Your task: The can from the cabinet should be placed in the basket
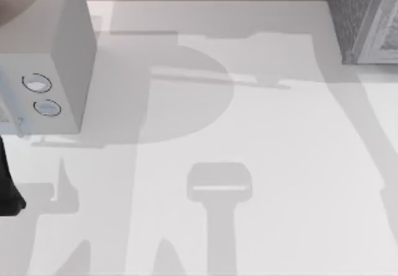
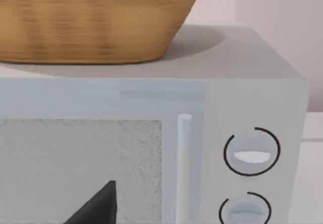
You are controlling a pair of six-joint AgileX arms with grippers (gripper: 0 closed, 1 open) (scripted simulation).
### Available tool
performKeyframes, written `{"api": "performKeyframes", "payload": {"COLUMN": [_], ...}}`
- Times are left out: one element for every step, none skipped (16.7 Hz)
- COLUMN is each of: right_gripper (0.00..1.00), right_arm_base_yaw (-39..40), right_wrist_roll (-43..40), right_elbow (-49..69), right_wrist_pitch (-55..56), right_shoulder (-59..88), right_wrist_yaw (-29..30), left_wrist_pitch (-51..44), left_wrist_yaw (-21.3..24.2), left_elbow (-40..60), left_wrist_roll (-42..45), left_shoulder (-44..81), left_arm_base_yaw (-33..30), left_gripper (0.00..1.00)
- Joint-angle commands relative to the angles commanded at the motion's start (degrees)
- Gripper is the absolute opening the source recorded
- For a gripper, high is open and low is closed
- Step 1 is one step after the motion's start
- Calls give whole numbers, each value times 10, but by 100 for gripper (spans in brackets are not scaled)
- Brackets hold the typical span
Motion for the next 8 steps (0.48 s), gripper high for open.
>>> {"api": "performKeyframes", "payload": {"right_gripper": [0, 0, 0, 0, 0, 0, 0, 0], "right_arm_base_yaw": [0, 0, 0, 1, 2, 10, 22, 38], "right_wrist_roll": [0, 0, 0, 1, 1, 1, 0, 0], "right_elbow": [0, 0, 0, 0, 1, 5, 10, 16], "right_wrist_pitch": [0, 0, 0, 0, -2, -9, -22, -41], "right_shoulder": [0, 0, 0, -1, -2, -9, -21, -38], "right_wrist_yaw": [0, 0, 0, 0, 2, 8, 19, 34], "left_wrist_pitch": [0, 0, 0, 0, 0, 0, 0, 0], "left_wrist_yaw": [0, 0, 0, 0, 0, 0, 0, 0], "left_elbow": [0, 0, 0, 0, 0, 0, 0, 0], "left_wrist_roll": [0, 0, 0, 0, 0, 0, 0, 0], "left_shoulder": [0, 0, 0, 0, 0, 0, 0, 0], "left_arm_base_yaw": [0, 0, 0, 0, 0, 0, 0, 0], "left_gripper": [100, 100, 100, 100, 100, 100, 100, 100]}}
